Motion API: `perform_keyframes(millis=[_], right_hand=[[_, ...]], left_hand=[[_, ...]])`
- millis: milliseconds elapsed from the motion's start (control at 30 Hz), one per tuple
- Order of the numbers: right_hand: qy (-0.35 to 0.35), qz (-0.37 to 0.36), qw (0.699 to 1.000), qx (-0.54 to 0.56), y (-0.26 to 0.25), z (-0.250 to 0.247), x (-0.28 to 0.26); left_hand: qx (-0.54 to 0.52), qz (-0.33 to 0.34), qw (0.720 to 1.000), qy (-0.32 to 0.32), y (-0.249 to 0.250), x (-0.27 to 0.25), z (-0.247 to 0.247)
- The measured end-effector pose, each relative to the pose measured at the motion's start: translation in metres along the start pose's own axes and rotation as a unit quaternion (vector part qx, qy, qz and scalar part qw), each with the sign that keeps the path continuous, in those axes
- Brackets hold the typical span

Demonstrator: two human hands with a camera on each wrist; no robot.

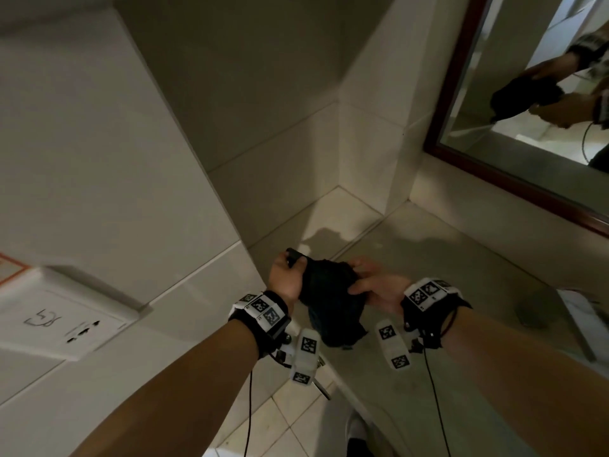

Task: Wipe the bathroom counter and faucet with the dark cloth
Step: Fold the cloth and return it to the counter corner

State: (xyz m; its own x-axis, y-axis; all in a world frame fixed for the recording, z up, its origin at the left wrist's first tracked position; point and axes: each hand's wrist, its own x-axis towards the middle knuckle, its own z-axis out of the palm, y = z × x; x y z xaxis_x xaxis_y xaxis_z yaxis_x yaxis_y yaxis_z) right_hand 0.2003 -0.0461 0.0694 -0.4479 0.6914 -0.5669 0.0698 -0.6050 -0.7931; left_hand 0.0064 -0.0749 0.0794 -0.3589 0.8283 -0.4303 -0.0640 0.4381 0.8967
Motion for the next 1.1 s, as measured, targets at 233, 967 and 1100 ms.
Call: perform_keyframes(millis=[233,967,1100], right_hand=[[0.055,-0.01,0.998,-0.04,0.006,0.003,-0.03],[0.152,-0.143,0.922,-0.327,-0.014,0.011,-0.095],[0.208,-0.178,0.88,-0.388,-0.022,0.013,-0.096]], left_hand=[[0.055,0.036,0.992,-0.11,0.006,-0.034,-0.009],[0.298,0.107,0.943,-0.1,0.033,-0.073,-0.022],[0.363,0.155,0.916,-0.067,0.041,-0.074,-0.02]])
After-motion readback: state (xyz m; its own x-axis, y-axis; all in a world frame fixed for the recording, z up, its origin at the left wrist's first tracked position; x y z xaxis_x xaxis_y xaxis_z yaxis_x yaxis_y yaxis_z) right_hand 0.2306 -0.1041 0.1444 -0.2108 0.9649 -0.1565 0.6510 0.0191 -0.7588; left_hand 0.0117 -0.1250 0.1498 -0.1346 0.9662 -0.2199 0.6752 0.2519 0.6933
